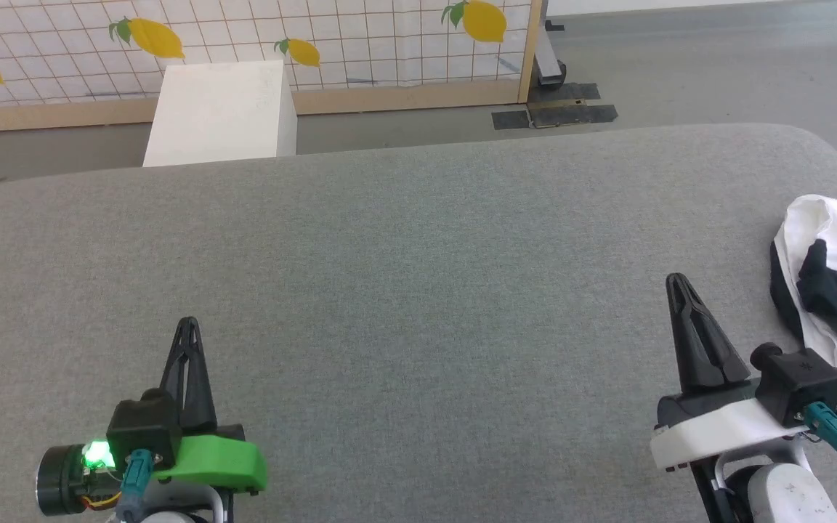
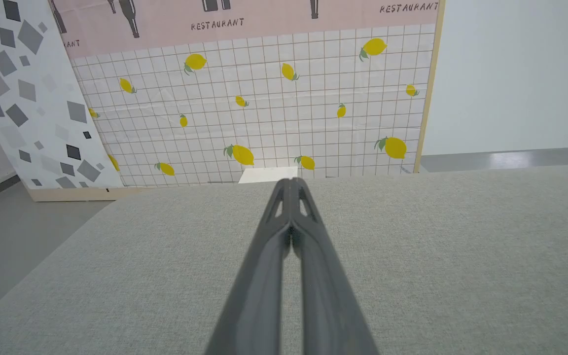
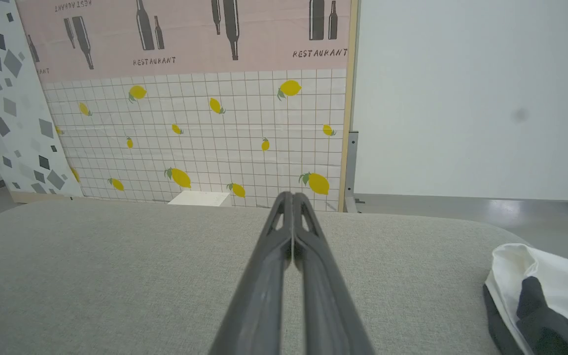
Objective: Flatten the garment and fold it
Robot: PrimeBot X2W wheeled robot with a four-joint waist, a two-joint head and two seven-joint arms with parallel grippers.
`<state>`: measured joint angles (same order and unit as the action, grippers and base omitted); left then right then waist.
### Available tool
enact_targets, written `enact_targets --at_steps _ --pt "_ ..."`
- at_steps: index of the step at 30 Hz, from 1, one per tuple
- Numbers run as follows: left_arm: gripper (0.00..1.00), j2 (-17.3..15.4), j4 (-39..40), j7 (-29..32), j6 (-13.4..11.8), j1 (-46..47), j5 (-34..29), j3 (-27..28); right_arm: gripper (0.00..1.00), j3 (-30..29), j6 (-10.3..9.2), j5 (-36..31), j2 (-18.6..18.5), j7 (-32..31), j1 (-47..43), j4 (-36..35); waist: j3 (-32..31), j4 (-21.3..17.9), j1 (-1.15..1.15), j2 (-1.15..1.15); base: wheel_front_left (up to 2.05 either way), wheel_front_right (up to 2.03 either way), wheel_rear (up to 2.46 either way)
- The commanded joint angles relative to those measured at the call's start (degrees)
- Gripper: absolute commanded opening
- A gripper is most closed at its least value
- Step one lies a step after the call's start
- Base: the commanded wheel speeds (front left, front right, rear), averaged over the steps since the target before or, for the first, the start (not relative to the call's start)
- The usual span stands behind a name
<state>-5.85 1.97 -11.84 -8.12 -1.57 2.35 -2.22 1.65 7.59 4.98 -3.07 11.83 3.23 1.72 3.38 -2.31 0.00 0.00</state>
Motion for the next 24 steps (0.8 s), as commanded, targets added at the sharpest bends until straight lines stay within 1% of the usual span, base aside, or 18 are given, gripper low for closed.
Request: enact_targets --at_steps 1,24 --pt "0.00 0.2 -0.2 0.3 0.4 0.3 -0.4 0.3 0.00 -0.1 -0.02 -0.6 0.0 -0.3 -0.7 -0.3 -0.1 0.0 0.00 0.00 0.00 0.00 0.00" --pt "0.00 0.9 -0.6 3.0 2.2 0.6 -0.8 0.7 0.00 -0.5 -0.04 -1.6 0.1 -3.0 -1.3 -0.6 -0.8 0.6 0.00 0.00 0.00 0.00 0.00"
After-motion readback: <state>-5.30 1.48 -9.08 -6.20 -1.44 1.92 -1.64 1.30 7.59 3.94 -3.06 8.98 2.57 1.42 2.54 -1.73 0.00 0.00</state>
